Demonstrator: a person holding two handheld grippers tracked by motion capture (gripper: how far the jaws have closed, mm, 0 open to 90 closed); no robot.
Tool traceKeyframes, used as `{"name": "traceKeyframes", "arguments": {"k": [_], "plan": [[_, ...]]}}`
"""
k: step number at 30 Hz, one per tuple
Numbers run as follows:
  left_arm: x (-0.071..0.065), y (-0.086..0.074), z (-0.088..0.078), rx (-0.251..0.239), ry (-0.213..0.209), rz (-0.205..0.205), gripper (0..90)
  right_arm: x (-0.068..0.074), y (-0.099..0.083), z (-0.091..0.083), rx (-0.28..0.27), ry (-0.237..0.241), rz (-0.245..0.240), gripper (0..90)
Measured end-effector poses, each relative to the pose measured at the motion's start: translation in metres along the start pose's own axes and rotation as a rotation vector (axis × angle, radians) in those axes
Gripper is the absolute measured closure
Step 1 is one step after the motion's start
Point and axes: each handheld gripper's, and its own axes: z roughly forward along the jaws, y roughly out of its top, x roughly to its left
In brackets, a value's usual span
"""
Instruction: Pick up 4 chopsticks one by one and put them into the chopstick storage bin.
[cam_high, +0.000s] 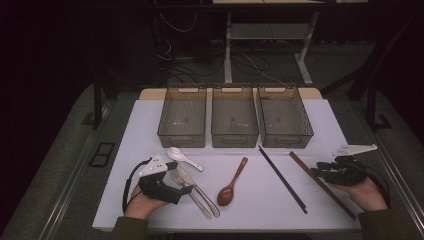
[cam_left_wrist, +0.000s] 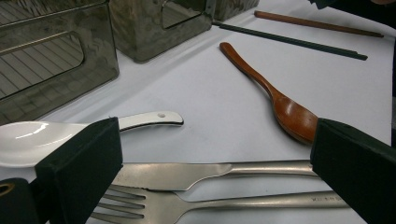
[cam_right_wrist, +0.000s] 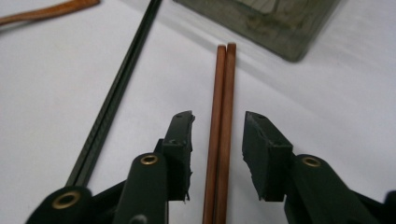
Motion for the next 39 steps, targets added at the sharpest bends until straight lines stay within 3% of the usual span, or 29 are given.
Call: {"name": "traceKeyframes", "arguments": {"k": [5,13,16,39], "plan": [[-0.001,-0.001,0.001,0.004,-0.004,0.009,1.5,-0.001,-0.013,-0.003,0.022,-0.010,0.000,70.6],[-0.002,-0.001,0.002,0.008,-0.009,0.016,1.7,-0.004,-0.019,-0.001,0.054,0.000,0.004,80.3],[-0.002,-0.001,0.002,0.009,-0.011,0.016,1.9,-0.005,-0.020,0.002,0.078,0.001,-0.006,81.2],[-0.002,-0.001,0.002,0.008,-0.013,0.019,1.9,-0.011,-0.025,0.008,0.111,-0.013,-0.018,82.6]]}}
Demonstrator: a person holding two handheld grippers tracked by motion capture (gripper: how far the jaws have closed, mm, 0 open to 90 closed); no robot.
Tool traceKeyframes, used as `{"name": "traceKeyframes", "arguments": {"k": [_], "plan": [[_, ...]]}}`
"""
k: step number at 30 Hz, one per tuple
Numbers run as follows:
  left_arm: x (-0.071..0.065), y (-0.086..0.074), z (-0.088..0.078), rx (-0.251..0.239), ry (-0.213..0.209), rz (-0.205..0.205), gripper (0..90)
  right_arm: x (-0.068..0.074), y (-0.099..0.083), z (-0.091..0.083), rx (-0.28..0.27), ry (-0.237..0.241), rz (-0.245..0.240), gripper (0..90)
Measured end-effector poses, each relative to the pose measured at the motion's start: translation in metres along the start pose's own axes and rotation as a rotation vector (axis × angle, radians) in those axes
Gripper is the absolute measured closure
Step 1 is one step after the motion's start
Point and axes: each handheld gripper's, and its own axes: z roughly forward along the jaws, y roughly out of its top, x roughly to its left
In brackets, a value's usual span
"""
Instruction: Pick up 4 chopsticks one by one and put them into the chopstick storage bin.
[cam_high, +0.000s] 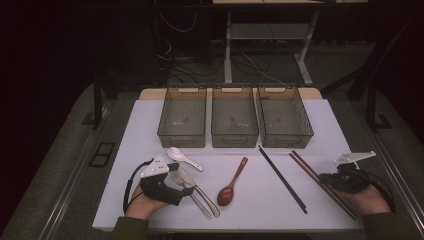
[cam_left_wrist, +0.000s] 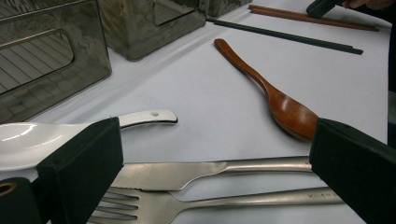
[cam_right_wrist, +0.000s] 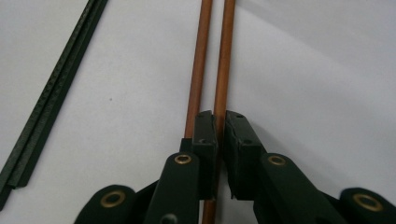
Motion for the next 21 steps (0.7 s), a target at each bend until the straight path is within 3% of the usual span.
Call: {"name": "traceKeyframes", "arguments": {"k": [6,21], "plan": [[-0.0004,0.0001,0.0002,0.001,-0.001,0.000,1.9,0.0024,0.0009,0.0008,0.009,-0.017,-0.006,83.2],[-0.0003,-0.0001,0.0007,0.001,0.000,0.000,2.1,-0.0026,-0.0017,0.0001,-0.014,0.015,0.013,84.3]]}}
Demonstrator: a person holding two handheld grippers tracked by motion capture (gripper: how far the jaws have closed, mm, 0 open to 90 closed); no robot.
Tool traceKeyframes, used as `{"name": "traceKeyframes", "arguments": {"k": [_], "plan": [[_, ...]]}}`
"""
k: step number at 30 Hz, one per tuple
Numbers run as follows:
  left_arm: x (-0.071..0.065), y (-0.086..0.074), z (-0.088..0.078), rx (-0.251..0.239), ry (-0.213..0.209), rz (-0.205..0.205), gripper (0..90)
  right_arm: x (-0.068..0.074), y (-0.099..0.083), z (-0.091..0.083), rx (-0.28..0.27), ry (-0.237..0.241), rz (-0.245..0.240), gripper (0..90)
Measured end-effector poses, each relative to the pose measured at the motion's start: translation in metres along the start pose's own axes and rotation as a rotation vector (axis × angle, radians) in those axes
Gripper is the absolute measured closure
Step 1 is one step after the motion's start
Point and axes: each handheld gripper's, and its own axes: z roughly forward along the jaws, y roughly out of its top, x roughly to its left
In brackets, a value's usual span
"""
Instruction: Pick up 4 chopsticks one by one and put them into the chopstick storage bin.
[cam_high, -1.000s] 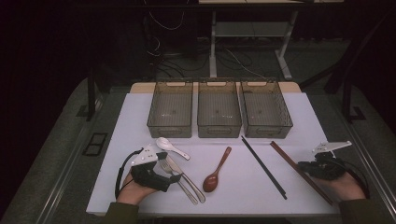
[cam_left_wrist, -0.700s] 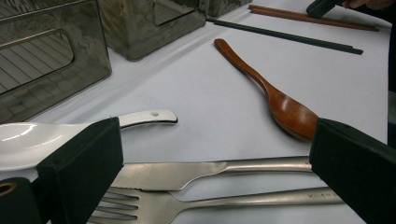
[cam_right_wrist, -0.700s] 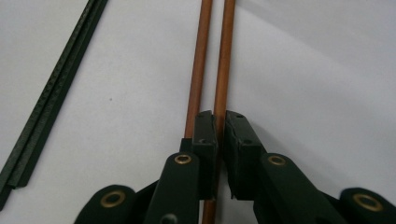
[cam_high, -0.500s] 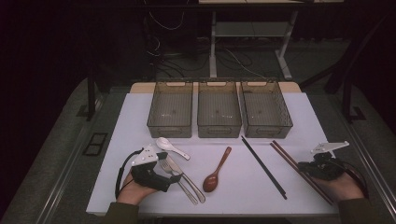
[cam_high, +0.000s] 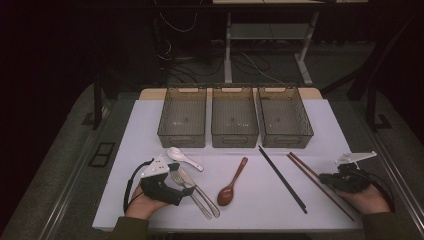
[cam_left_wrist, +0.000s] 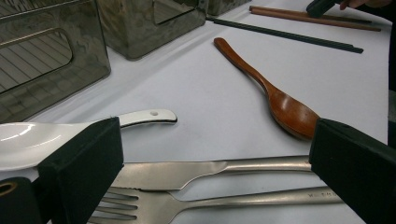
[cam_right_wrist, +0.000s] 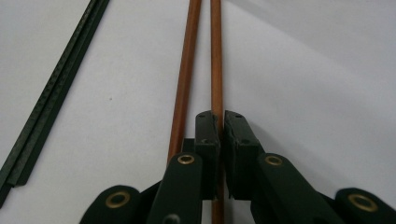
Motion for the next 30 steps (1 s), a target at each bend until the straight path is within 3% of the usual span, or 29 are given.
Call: {"name": "traceKeyframes", "arguments": {"k": [3,6,12,30], "plan": [[0.000,0.000,0.000,0.000,0.000,-0.001,2.1,0.001,0.001,0.000,0.008,-0.008,0.005,84.1],[0.000,0.000,0.000,0.000,0.000,-0.002,2.1,0.003,0.001,0.001,0.005,-0.019,-0.034,84.4],[0.000,0.000,0.000,0.003,0.000,-0.002,2.1,0.002,0.002,0.000,-0.005,-0.015,-0.017,84.5],[0.000,0.000,0.000,0.001,-0.006,-0.005,2.1,0.002,0.012,-0.017,-0.108,0.073,-0.015,84.5]]}}
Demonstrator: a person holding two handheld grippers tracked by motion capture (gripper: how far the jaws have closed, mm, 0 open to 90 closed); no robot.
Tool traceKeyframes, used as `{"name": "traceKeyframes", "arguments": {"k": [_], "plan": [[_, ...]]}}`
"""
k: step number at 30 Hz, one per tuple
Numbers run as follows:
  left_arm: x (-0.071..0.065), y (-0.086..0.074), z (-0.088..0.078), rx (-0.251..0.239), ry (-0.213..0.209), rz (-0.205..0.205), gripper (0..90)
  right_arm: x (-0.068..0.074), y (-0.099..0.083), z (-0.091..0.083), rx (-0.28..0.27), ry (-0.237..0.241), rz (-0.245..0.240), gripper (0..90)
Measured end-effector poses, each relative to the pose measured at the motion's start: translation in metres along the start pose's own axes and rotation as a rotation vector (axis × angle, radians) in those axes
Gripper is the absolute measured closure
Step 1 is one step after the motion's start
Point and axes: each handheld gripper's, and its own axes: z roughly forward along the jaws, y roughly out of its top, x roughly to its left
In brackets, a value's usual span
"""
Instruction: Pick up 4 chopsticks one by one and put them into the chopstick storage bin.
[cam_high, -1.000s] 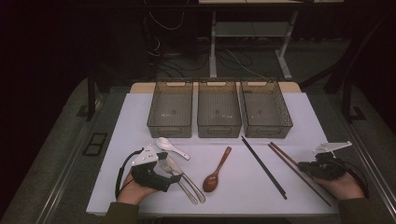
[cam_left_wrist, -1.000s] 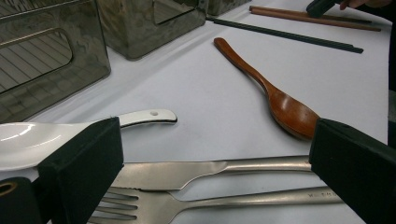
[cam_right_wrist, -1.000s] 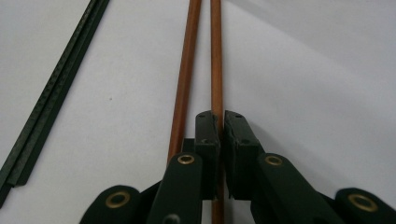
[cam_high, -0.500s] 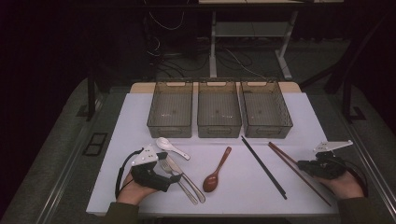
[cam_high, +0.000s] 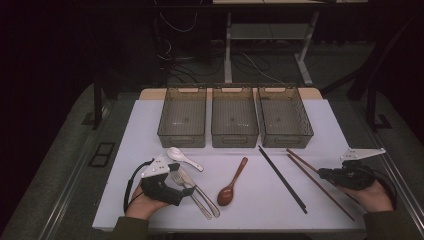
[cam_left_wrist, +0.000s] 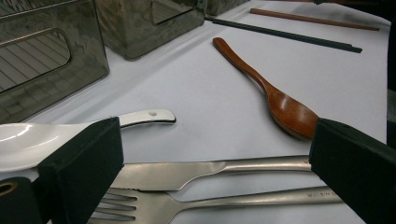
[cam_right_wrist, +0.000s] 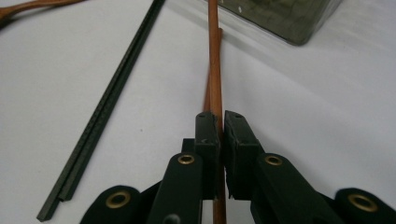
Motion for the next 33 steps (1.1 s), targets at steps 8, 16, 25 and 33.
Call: {"name": "traceKeyframes", "arguments": {"k": [8,16,25,33], "plan": [[0.000,-0.001,0.001,-0.002,-0.003,-0.008,2.4,0.007,0.007,-0.001,-0.023,0.030,-0.016,84.5],[-0.001,-0.003,0.003,-0.002,-0.008,-0.002,2.3,0.016,0.015,0.001,-0.042,0.063,-0.040,84.4],[-0.001,-0.003,0.004,-0.004,-0.007,-0.007,0.0,0.024,0.025,0.003,-0.071,0.103,-0.049,84.5],[-0.001,-0.002,0.004,-0.003,-0.006,-0.007,0.0,0.034,0.040,0.010,-0.082,0.133,-0.073,84.4]]}}
